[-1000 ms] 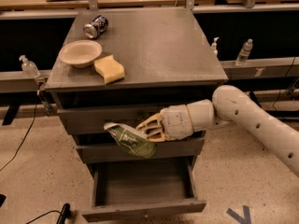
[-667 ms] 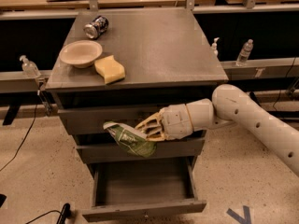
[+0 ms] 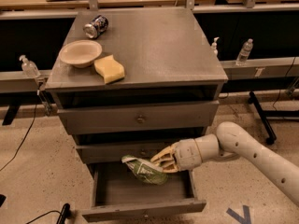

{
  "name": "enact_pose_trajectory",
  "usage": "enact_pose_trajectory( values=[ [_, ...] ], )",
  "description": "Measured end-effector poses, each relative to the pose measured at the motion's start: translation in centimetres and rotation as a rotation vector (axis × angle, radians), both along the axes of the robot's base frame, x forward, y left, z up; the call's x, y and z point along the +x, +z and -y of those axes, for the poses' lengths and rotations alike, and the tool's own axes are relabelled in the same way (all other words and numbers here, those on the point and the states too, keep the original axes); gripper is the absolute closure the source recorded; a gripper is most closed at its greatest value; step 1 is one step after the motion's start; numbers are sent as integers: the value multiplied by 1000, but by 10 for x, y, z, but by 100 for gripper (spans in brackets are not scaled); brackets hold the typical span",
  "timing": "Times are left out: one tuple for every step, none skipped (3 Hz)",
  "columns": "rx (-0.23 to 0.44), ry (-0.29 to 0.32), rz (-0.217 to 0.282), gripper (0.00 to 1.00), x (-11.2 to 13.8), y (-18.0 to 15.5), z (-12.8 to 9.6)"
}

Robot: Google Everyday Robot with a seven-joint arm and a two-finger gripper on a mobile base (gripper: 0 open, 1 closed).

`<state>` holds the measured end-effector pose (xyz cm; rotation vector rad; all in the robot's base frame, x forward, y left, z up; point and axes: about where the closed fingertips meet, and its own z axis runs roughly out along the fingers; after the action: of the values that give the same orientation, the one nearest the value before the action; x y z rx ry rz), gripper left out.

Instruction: Place green jalapeno chip bag into bottom drawer

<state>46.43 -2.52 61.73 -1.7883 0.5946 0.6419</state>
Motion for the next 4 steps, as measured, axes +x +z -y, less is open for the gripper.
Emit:
enact_pose_trajectory(
  values=[
    [0,0,0,100,0,0,0],
    [16,-23,-33,100,10,-27,-1],
    [49,-104,-97,100,30,-99,-1],
    [83,-155,-132,100,44,-149,-1]
  ],
)
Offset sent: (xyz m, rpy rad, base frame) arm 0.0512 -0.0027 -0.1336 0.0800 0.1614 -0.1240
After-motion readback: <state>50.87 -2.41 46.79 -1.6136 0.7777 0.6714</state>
